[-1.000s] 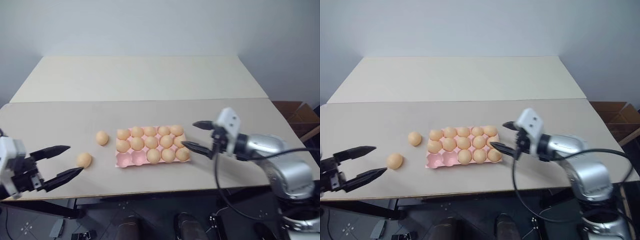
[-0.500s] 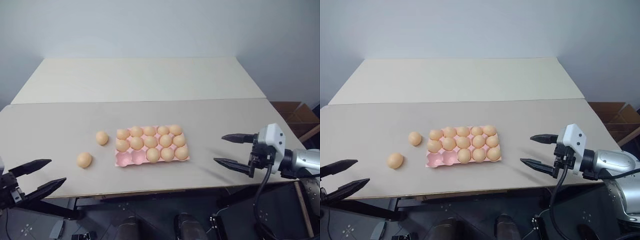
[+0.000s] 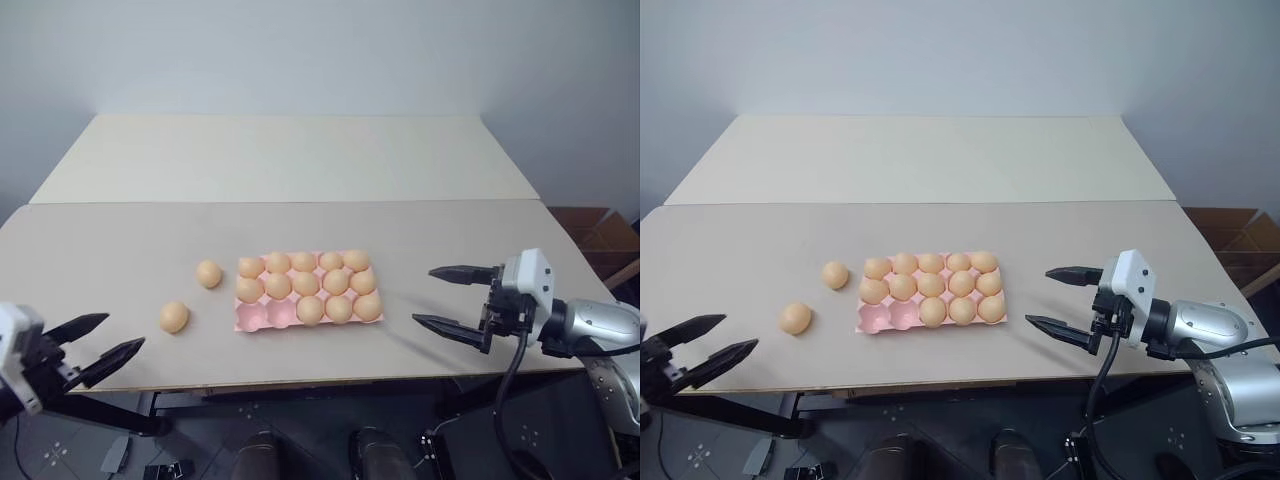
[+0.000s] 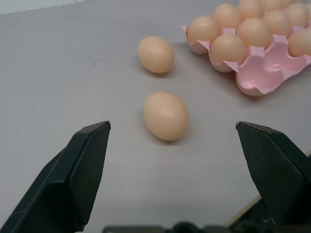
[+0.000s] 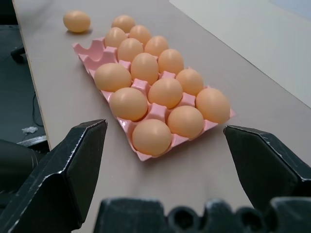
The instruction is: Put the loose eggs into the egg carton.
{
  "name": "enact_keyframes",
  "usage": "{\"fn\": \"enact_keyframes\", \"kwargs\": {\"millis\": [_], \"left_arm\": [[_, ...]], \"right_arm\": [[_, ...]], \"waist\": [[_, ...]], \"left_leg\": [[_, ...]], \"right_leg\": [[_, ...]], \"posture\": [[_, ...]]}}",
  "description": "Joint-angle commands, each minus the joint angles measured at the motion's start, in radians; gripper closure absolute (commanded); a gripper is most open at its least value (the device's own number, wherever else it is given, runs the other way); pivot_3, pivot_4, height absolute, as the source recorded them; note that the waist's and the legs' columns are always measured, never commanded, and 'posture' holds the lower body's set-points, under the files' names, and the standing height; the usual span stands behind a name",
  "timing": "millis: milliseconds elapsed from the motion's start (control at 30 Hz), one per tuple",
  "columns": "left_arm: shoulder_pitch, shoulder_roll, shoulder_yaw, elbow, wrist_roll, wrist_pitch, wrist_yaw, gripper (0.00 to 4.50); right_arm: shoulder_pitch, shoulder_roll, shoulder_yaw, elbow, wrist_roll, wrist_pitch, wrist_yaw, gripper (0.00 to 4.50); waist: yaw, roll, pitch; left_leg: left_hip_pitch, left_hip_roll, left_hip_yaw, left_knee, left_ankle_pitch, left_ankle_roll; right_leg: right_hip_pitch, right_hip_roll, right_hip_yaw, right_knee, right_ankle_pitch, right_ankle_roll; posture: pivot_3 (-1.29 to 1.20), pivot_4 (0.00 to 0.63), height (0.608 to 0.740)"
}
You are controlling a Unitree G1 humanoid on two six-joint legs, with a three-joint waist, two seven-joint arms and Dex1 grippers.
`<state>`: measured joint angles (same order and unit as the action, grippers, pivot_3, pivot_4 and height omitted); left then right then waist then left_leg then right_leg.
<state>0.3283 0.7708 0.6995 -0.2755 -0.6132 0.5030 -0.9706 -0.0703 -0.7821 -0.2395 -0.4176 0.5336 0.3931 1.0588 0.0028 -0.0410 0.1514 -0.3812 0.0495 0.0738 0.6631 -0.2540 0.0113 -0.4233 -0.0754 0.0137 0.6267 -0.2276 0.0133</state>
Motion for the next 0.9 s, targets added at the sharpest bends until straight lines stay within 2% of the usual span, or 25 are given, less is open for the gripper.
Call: {"fn": "enact_keyframes", "kwargs": {"millis": [33, 100, 267, 367, 533, 633, 767, 900], "left_arm": [[-0.078, -0.026, -0.092, 0.013, 0.038, 0.012, 0.100, 0.00], [-0.109, -0.042, -0.150, 0.011, 0.066, 0.039, 0.159, 0.00], [-0.156, -0.052, -0.271, 0.028, 0.133, 0.119, 0.268, 0.00], [-0.204, -0.076, -0.317, 0.066, 0.166, 0.135, 0.331, 0.63], [-0.228, -0.080, -0.315, 0.074, 0.156, 0.128, 0.325, 2.34], [-0.219, -0.069, -0.300, 0.052, 0.147, 0.085, 0.285, 3.03], [-0.192, -0.034, -0.263, -0.027, 0.104, -0.019, 0.149, 3.03], [-0.249, -0.004, -0.329, -0.089, 0.056, -0.015, 0.073, 3.03]], "right_arm": [[-0.016, -0.005, -0.005, -0.036, 0.002, -0.042, -0.006, 0.01], [-0.018, -0.008, -0.007, -0.043, 0.007, -0.043, -0.010, 0.01], [-0.019, -0.011, -0.014, -0.068, 0.024, -0.037, -0.017, 0.01], [-0.017, -0.010, -0.013, -0.074, 0.024, -0.036, -0.024, 0.00], [-0.005, -0.010, -0.021, -0.090, 0.031, -0.028, -0.033, 0.00], [0.006, -0.011, -0.027, -0.104, 0.036, -0.027, -0.039, 0.00], [0.025, -0.008, -0.032, -0.125, 0.044, -0.023, -0.056, 0.00], [0.018, -0.004, -0.015, -0.127, 0.037, -0.023, -0.074, 0.00]], "waist": [[0.001, 0.000, 0.000], [0.000, -0.001, 0.000], [-0.005, -0.001, -0.001], [-0.003, -0.001, -0.001], [-0.001, -0.001, -0.001], [-0.001, -0.001, -0.001], [0.000, -0.001, -0.001], [0.005, -0.001, -0.001]], "left_leg": [[0.000, 0.000, 0.000, 0.000, 0.000, 0.000], [0.000, 0.000, 0.000, 0.000, 0.000, 0.000], [-0.002, 0.000, -0.001, 0.000, 0.000, 0.000], [-0.002, 0.000, -0.002, 0.000, 0.000, 0.000], [0.001, 0.000, -0.001, 0.000, 0.000, 0.000], [0.000, 0.000, -0.001, 0.000, 0.000, 0.000], [-0.002, 0.000, -0.001, 0.000, 0.000, 0.000], [-0.002, 0.000, -0.001, 0.000, 0.000, 0.000]], "right_leg": [[0.000, 0.000, 0.000, 0.000, 0.001, 0.001], [0.000, 0.000, 0.000, -0.001, 0.004, 0.006], [-0.001, 0.000, 0.000, -0.001, 0.004, 0.006], [0.000, 0.001, -0.001, 0.000, 0.004, 0.006], [0.001, 0.000, 0.000, 0.000, 0.005, 0.006], [0.001, 0.000, 0.000, 0.000, 0.005, 0.006], [0.000, 0.000, 0.000, -0.001, 0.005, 0.006], [0.000, -0.001, 0.000, -0.001, 0.005, 0.006]], "posture": [[0.00, 0.150, 0.740], [0.00, 0.150, 0.740], [0.00, 0.150, 0.740], [0.00, 0.150, 0.740], [0.00, 0.150, 0.740], [0.00, 0.150, 0.740], [0.00, 0.150, 0.740], [0.00, 0.150, 0.740]]}}
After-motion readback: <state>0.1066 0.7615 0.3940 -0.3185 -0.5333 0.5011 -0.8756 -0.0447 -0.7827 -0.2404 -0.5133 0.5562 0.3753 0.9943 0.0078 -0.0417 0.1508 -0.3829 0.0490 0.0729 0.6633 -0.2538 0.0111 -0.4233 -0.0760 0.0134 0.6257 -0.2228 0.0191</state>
